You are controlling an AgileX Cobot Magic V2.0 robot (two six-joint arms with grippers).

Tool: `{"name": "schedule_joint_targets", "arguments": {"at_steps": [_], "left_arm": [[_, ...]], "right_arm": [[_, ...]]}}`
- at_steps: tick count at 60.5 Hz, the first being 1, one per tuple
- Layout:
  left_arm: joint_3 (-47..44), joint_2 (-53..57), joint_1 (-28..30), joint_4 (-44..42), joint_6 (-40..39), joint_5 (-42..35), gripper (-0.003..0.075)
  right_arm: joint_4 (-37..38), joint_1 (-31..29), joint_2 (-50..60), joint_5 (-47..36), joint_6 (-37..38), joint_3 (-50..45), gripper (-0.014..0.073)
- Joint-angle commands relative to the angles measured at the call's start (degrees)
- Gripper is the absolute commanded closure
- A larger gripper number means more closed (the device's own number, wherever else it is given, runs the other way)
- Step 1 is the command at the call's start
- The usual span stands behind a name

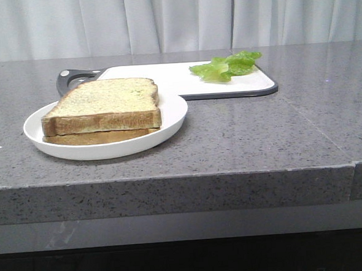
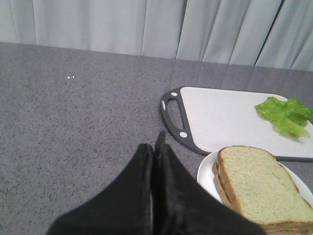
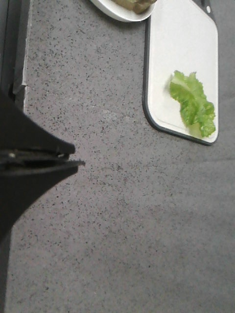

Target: Left arm grabs bread, right arm adds lettuce

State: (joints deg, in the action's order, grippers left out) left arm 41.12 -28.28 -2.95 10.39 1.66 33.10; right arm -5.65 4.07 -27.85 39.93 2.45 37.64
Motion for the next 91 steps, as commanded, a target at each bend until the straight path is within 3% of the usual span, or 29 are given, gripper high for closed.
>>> {"name": "schedule_joint_targets", "arguments": {"at_steps": [1,13,16,23,29,32,37,54,75,91], "left_arm": [[1.05,-1.95,-0.39,0.65,0.04,-4.0,0.0741],[1.05,-4.36,-0.39,0.65,0.04,-3.73,0.0736],[1.05,-5.03,-0.39,0.65,0.04,-3.61,0.0701],[1.05,-6.9,-0.39,0.65,0.38,-3.23,0.0492],[1.05,-8.25,-0.39,1.47,0.38,-2.94,0.0258],[1.32,-9.03,-0.51,3.39,0.38,-2.03,0.0214],[2.75,-11.19,-0.51,8.13,2.89,1.85,0.0229],[10.27,-22.82,-0.51,25.39,14.18,16.99,0.0325],[14.13,-37.73,-0.51,40.34,26.08,18.64,0.0356],[17.8,-47.74,-0.51,46.6,29.74,21.82,0.0355]], "right_arm": [[0.55,-0.11,-1.66,-4.05,-0.39,0.63,0.0661],[0.55,-0.11,-3.03,-5.16,-0.39,0.25,0.0659],[0.55,-0.11,-3.1,-5.69,-0.39,0.25,0.0652],[0.55,-0.11,-3.15,-6.68,-0.39,0.25,0.0532],[0.55,-0.11,-3.15,-6.63,-0.39,0.25,0.0337],[0.55,-0.11,-3.15,-6.41,-0.39,0.25,0.0241],[0.55,-0.11,-3.15,-6.42,-0.39,0.25,0.0172],[-1.29,-0.11,-3.15,-6.45,-0.34,0.25,0.0171],[-1.29,-0.11,-3.15,-7.07,-0.34,0.25,0.0171],[-1.29,-0.11,-3.15,-7.2,-0.34,0.25,0.0171]]}}
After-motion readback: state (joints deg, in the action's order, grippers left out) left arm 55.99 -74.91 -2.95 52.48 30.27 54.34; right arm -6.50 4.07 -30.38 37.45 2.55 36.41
